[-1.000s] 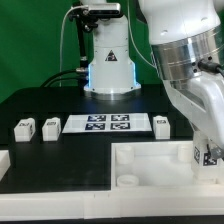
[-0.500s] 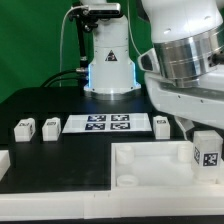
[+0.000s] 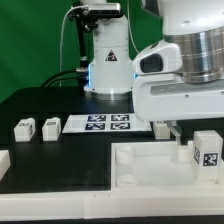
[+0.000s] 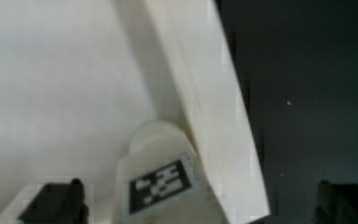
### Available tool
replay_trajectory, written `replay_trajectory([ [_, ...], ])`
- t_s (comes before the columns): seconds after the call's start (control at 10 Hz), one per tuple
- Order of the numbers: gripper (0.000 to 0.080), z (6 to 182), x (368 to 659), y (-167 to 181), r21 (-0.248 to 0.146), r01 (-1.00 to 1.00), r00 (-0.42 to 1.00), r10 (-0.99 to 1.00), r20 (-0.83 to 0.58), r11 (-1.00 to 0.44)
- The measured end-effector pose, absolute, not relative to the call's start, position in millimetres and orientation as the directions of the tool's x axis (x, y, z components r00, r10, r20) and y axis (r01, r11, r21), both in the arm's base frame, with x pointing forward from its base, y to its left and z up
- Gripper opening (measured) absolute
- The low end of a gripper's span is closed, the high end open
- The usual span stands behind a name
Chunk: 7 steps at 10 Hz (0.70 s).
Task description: Assemble one leg
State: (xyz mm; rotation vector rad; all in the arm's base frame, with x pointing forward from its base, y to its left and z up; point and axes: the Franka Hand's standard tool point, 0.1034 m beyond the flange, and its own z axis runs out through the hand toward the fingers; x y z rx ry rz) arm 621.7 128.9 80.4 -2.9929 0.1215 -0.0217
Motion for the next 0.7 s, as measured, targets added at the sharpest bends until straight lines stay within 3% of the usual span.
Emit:
replay_trajectory([
  [0.1,0.0648,79.2,626.1,122.8,-0.145,0.075,0.996,0.068,0.051,-0.987],
  [0.3,0.0648,75.2,625.9,115.8,-0.145,0.076,0.996,0.069,0.047,-0.987],
  [0.5,0.0411,74.9,625.8,115.8,-0.146,0.072,0.997,0.066,0.046,-0.987],
  [0.6,0.0411,75.0,625.7,116.1,-0.152,-0.034,0.999,-0.039,0.030,-0.988],
  [0.7,0.0297,74.5,625.8,114.5,-0.152,-0.128,0.991,-0.132,0.016,-0.980],
])
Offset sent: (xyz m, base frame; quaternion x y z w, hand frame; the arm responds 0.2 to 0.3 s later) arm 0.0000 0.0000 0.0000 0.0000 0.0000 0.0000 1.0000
